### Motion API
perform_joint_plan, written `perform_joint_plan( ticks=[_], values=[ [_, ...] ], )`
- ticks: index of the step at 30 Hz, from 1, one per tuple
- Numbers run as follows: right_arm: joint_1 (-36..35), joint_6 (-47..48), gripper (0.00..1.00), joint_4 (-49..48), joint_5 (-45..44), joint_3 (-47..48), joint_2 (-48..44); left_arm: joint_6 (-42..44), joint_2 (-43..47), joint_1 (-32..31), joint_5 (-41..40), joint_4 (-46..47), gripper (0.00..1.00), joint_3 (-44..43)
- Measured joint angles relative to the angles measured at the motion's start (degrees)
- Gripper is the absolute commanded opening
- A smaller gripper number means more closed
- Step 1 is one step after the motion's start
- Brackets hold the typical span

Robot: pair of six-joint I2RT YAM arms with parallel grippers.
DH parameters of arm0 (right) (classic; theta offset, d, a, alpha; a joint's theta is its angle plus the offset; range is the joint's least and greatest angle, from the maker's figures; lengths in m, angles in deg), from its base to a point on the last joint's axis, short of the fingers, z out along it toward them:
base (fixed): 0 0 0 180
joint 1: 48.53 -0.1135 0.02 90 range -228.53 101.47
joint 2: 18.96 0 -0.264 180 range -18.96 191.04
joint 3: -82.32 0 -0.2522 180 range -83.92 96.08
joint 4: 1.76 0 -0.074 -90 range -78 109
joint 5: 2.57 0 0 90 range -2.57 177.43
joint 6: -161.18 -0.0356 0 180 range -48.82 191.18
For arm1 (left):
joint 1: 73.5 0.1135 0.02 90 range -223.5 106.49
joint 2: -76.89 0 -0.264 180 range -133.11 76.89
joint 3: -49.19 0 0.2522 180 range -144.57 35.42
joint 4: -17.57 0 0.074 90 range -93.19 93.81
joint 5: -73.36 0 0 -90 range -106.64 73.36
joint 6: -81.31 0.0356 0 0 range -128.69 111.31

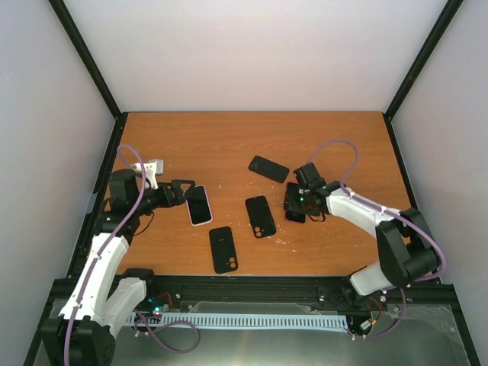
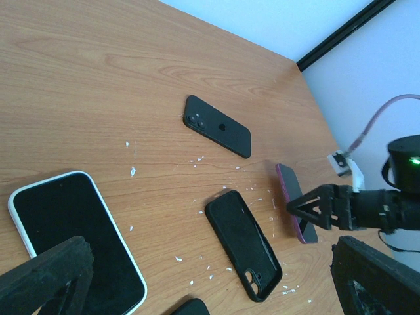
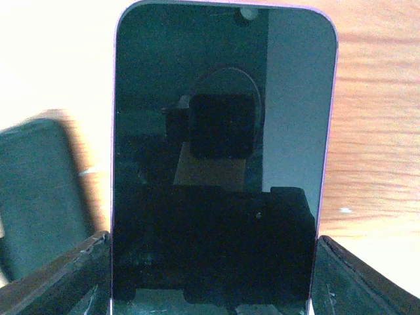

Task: Put the phone into the phone case

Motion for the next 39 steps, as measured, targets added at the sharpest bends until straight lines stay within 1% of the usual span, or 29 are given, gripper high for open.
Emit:
perform_joint_plan(
  ticks=[4,7,12,16,21,33,39],
  values=[
    [-4.0,1.9,0.60,-3.2,2.3,-0.3,-4.8,-0.2,0.2,0.0,-0.5,0.0,0.99,0.0],
    [-6.8,3.7,0.60,-6.1,4.9,-0.3,-5.7,-0.3,0.3,0.0,-0.7,0.0,1.00,0.0],
    [-10.5,6.1,0.60,-9.7,10.2,-0.3,-4.1,-0.4,0.5,0.0,-0.9,0.0,0.99,0.0],
    [-12.3,7.6,0.60,-12.2,14.5,-0.1,-1.1,-0.4,0.6,0.0,-1.2,0.0,0.99,0.0],
    [-14.3,9.6,0.60,-12.4,16.9,1.3,3.2,-0.5,0.6,0.0,-1.5,0.0,0.99,0.0],
    [-14.6,10.7,0.60,-12.5,16.2,1.5,6.0,-0.5,0.6,0.0,-1.5,0.0,1.00,0.0],
    [-14.6,8.9,0.62,-12.9,14.4,1.5,6.6,-0.5,0.6,0.0,-1.5,0.0,1.00,0.0]
  ],
)
